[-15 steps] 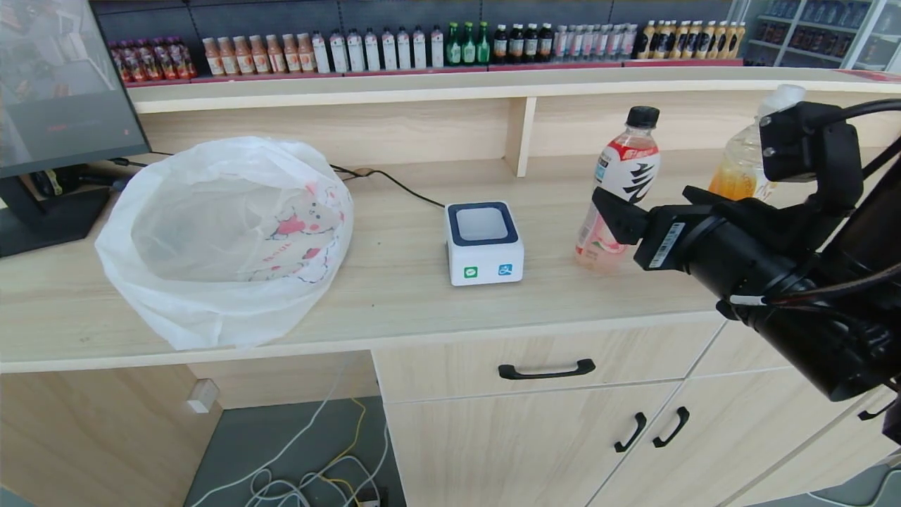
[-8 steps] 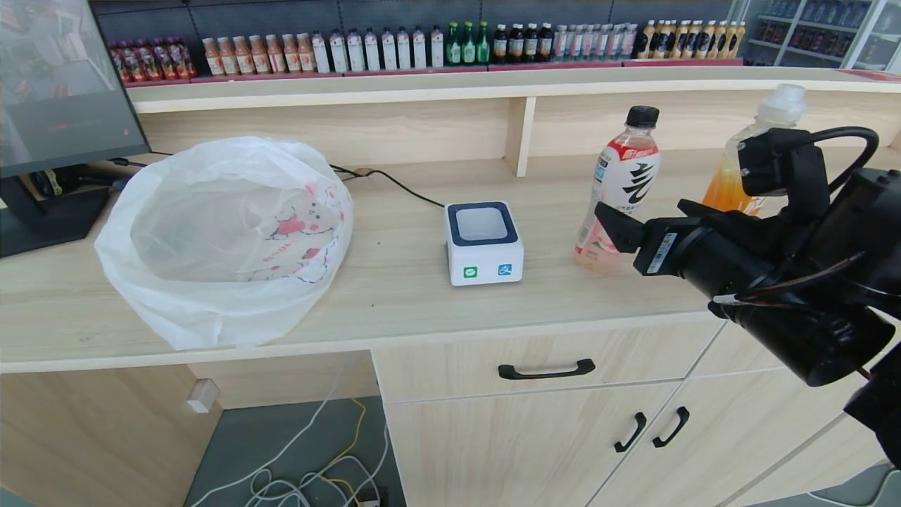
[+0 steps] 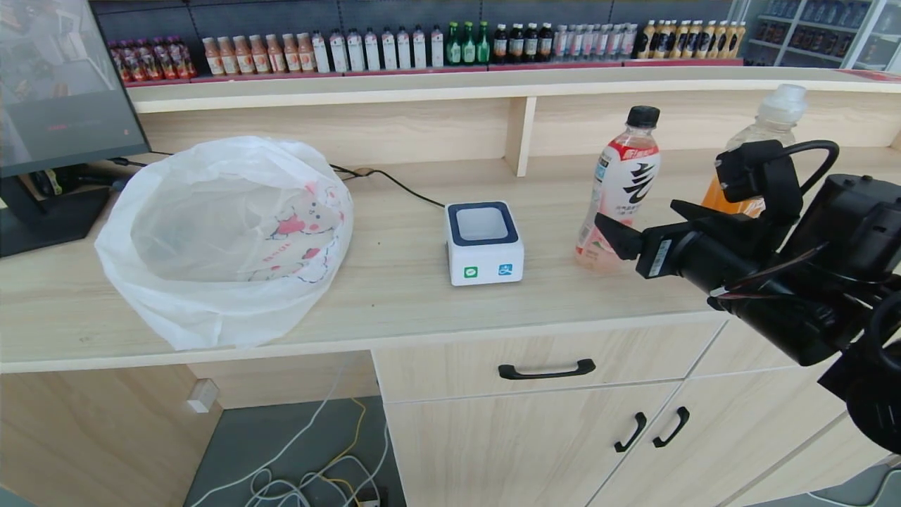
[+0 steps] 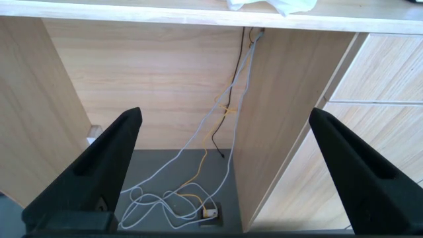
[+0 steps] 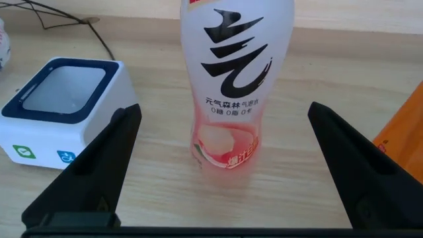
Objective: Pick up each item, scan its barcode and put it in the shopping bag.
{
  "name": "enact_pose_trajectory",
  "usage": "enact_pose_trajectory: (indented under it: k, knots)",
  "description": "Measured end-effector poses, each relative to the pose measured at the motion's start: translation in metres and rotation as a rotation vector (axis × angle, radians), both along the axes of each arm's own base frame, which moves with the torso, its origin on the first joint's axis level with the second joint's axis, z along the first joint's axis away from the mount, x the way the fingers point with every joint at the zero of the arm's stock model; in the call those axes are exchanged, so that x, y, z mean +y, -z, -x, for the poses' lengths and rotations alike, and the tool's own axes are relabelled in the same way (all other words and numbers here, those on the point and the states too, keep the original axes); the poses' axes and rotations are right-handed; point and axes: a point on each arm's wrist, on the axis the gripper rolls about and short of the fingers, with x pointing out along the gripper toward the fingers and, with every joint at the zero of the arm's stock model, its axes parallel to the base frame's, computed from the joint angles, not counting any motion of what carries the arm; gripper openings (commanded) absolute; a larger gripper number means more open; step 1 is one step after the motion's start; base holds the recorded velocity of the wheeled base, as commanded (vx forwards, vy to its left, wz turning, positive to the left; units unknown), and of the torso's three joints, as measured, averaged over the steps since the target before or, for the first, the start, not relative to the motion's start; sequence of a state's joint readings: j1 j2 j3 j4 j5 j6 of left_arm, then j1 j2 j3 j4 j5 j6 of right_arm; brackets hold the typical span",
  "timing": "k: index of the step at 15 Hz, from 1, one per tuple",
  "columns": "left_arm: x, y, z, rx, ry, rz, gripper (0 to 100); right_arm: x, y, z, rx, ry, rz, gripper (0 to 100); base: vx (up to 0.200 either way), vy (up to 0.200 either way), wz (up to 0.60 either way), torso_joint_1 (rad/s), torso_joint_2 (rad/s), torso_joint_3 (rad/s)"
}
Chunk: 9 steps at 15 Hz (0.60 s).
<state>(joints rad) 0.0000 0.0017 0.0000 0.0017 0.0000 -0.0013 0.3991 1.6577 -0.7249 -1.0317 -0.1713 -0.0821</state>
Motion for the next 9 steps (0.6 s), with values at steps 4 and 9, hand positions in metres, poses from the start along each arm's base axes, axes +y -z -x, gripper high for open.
enact_pose_trajectory:
  k: [4,9]
  knots:
    - [0.000,0.000,0.000,0.000,0.000,0.000,100,0.001,0.005,-0.011,-0.016,0.010,-0.008,100,0.000,0.000,0.00,0.000,0.00,0.000]
    - [0.000,0.000,0.000,0.000,0.000,0.000,100,-0.007,0.008,-0.028,-0.015,0.028,-0.009,100,0.000,0.000,0.00,0.000,0.00,0.000]
